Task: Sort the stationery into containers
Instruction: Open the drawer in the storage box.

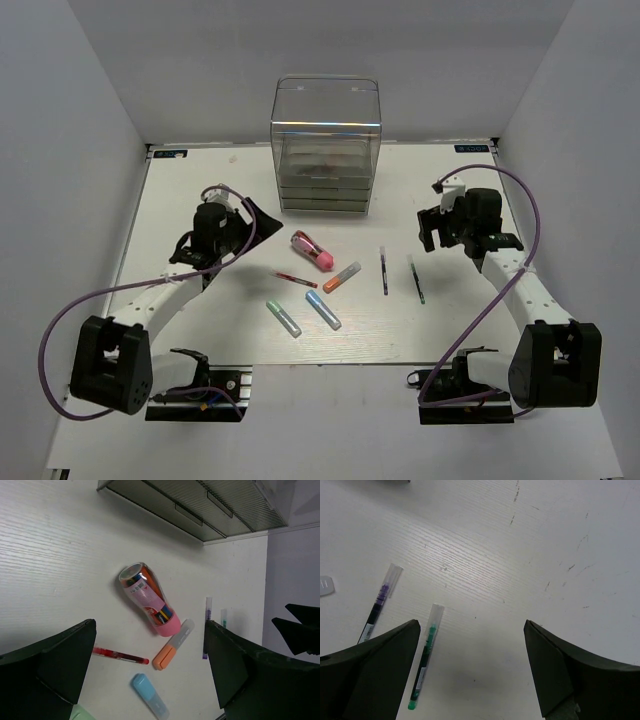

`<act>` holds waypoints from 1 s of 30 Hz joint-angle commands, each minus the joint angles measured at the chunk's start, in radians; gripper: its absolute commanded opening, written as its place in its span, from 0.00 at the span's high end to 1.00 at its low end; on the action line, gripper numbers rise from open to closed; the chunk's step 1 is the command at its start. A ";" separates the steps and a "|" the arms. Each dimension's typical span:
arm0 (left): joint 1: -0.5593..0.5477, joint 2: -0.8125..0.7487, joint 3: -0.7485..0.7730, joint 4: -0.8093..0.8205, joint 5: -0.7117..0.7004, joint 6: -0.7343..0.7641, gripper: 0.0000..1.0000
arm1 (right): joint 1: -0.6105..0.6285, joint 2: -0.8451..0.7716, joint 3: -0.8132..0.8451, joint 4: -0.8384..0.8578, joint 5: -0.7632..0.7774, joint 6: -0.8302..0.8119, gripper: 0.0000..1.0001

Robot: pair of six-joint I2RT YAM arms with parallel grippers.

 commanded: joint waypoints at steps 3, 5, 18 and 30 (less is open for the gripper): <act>-0.048 0.077 0.077 0.097 0.008 -0.074 0.00 | 0.000 0.003 0.051 -0.040 -0.067 -0.109 0.10; -0.060 0.098 0.089 0.116 -0.001 -0.093 0.03 | -0.002 0.008 0.053 -0.045 -0.082 -0.159 0.10; -0.135 0.216 0.098 0.419 -0.153 -0.277 0.60 | -0.008 0.003 0.047 -0.082 -0.292 -0.170 0.79; -0.189 0.483 0.160 0.867 -0.201 -0.308 0.49 | -0.008 0.020 0.013 0.016 -0.327 -0.091 0.52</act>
